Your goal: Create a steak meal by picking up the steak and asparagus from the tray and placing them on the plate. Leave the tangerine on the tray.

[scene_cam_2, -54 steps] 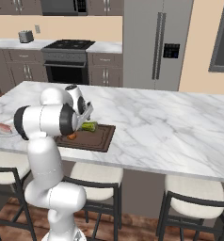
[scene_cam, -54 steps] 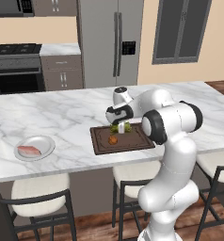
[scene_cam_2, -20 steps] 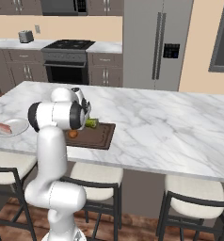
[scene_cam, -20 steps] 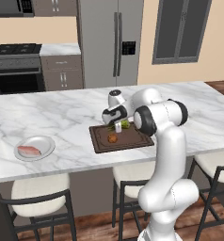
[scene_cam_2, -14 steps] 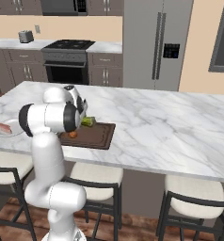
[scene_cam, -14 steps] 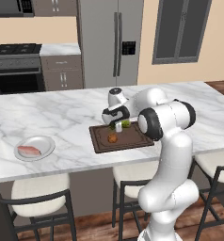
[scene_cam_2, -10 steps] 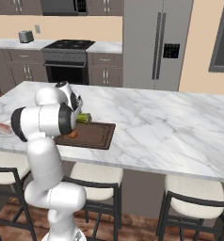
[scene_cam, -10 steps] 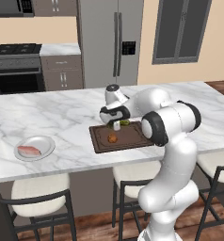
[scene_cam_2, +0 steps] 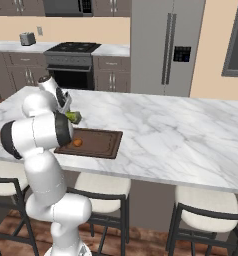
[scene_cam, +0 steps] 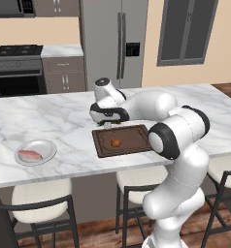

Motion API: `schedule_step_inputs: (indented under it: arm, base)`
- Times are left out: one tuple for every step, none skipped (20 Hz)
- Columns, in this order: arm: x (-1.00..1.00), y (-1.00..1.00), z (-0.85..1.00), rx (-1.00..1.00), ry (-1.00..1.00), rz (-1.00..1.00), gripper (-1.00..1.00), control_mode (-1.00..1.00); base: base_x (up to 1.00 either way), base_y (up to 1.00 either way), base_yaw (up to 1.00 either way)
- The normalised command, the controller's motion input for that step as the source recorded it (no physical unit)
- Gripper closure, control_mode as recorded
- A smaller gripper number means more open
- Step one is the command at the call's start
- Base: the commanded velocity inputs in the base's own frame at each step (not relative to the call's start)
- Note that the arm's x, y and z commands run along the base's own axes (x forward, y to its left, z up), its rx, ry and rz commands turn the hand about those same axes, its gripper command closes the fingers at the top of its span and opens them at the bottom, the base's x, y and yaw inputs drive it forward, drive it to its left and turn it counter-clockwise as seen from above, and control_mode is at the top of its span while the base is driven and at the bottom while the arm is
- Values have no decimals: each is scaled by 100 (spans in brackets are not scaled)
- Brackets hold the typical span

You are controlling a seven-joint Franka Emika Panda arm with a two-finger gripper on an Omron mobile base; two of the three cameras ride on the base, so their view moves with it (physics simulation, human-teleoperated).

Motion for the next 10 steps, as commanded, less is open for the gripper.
schedule_step_inputs:
  arm:
    - [-23,64,18,0,1,0,100,-100]
    - [-24,63,13,0,1,0,100,-100]
    - [-23,63,6,0,2,0,100,-100]
    - [-22,62,5,0,3,0,100,-100]
    - [-23,61,2,0,2,0,100,-100]
    - [-23,61,0,1,2,0,100,-100]
    - [-22,60,0,2,1,0,100,-100]
    - [-22,58,0,6,0,0,100,-100]
    - [-20,56,0,8,0,0,100,-100]
    - [-20,53,0,11,0,0,100,-100]
  base:
    - [0,0,0]
    - [0,0,0]
    - [0,0,0]
    - [0,0,0]
    - [0,0,0]
    - [0,0,0]
    - [0,0,0]
    - [0,0,0]
    - [0,0,0]
    - [0,0,0]
